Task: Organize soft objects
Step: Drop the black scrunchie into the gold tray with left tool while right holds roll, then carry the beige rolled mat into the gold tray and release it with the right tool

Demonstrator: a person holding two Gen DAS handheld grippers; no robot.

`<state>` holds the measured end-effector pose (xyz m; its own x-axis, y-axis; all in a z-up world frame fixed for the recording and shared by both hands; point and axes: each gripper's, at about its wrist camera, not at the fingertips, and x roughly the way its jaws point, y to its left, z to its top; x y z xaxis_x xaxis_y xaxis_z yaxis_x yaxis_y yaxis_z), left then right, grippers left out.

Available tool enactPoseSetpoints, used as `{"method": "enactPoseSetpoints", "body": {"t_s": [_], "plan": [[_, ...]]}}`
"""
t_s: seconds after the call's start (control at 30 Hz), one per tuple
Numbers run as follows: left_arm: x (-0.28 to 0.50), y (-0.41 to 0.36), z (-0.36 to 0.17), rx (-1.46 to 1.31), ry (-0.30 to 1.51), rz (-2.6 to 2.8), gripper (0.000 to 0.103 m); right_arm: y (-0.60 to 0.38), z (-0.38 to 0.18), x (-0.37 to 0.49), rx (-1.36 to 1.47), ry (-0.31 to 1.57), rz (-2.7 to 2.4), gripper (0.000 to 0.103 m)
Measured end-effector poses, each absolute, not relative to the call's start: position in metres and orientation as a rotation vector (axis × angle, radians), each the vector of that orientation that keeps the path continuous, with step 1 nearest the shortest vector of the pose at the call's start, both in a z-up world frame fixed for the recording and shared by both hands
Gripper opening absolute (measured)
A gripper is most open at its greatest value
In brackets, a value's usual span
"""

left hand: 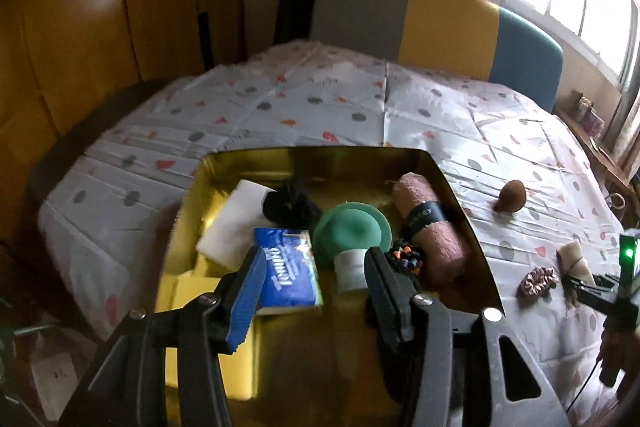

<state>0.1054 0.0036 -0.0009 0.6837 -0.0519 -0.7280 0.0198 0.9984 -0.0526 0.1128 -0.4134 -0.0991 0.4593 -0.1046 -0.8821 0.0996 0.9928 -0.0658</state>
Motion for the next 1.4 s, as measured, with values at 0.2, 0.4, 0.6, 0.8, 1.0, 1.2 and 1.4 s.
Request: {"method": "enactPoseSetpoints", "body": {"t_s": [0.2,0.4,0.6,0.8,1.0,1.2,1.4], "plan": [[0.075,0.008,0.008,-0.033,0.800,-0.044,0.053,-0.413,-0.099,0.111,-0.008,1.083,-0.127,0.044],[0.059,0.012,0.007,-0.023,0.803,-0.039,0.053,-0.412,-0.099,0.110,-0.017,1.080,-0.131,0.044],[0.047,0.018,0.007,-0.026,0.794,-0.039,0.053,-0.411,-0.098,0.110,-0.021,1.081,-0.134,0.044],[0.044,0.022,0.006,-0.015,0.777,-0.035,0.053,-0.408,-0.098,0.111,-0.037,1.094,-0.154,0.043],[0.042,0.026,0.005,-0.023,0.775,-0.039,0.053,-0.396,-0.097,0.112,-0.092,1.111,-0.223,0.041],[0.038,0.033,0.001,-0.034,0.782,-0.045,0.053,-0.392,-0.095,0.111,-0.093,1.111,-0.286,0.040],[0.035,0.040,-0.001,-0.043,0.780,-0.035,0.053,-0.395,-0.079,0.110,0.031,1.086,-0.289,0.040]]}}
